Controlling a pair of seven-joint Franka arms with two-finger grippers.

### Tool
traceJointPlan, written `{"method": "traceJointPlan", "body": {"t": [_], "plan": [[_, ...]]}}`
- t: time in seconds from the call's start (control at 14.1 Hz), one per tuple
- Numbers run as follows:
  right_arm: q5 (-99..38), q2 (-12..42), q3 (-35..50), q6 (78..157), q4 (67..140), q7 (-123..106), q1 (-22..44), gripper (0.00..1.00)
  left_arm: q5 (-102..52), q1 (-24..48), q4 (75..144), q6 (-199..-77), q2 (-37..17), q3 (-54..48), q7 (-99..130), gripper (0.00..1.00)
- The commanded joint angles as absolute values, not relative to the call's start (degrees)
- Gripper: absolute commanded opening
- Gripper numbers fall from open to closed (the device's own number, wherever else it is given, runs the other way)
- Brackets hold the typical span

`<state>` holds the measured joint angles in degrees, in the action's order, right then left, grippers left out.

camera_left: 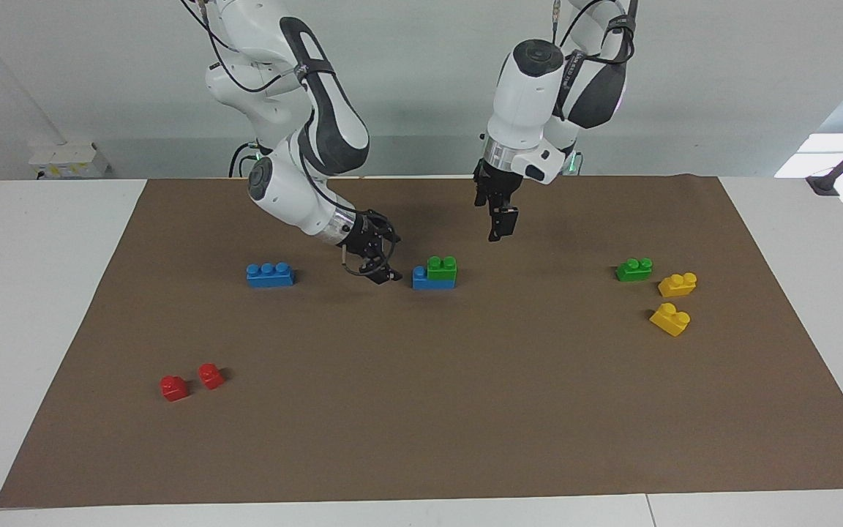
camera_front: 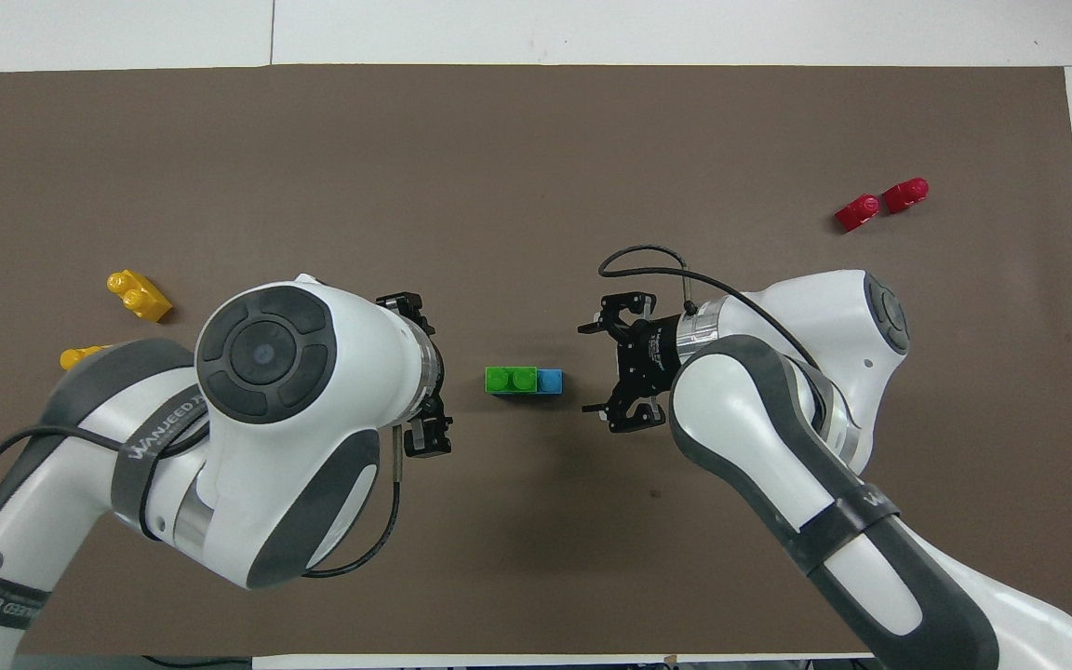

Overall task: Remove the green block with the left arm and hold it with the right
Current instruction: 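Grasp the green end with the left gripper while the right gripper grasps blue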

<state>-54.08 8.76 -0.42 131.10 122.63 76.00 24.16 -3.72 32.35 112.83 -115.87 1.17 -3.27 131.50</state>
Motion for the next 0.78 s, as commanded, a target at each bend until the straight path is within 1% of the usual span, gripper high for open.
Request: {"method": "traceJointPlan", "body": {"t": [0.0, 0.07, 0.28, 0.5, 0.71], "plan": [[-56.95, 11.07, -0.53, 132.45, 123.13, 71.55, 24.61, 1.0, -4.4, 34.97, 114.08, -119.26, -0.34, -2.29, 134.81, 1.0], [-57.21, 11.6, -0.53, 132.63, 123.13, 71.46, 24.61, 1.0, -4.39, 35.76, 114.08, -119.7, -1.57, -2.29, 135.26, 1.0], [-59.14, 12.92, -0.53, 135.69, 123.49, 71.1, 26.98, 1.0, -4.39, 36.47, 115.75, -123.48, -1.84, -2.29, 137.11, 1.0], [-60.82, 13.97, -0.53, 137.63, 123.49, 71.02, 28.04, 1.0, -4.39, 38.84, 115.84, -123.75, -4.48, -2.2, 137.37, 1.0], [-60.91, 14.85, -0.53, 137.81, 123.49, 69.0, 28.48, 1.0, -4.39, 38.85, 116.1, -124.01, -4.48, -2.2, 137.55, 1.0]]}}
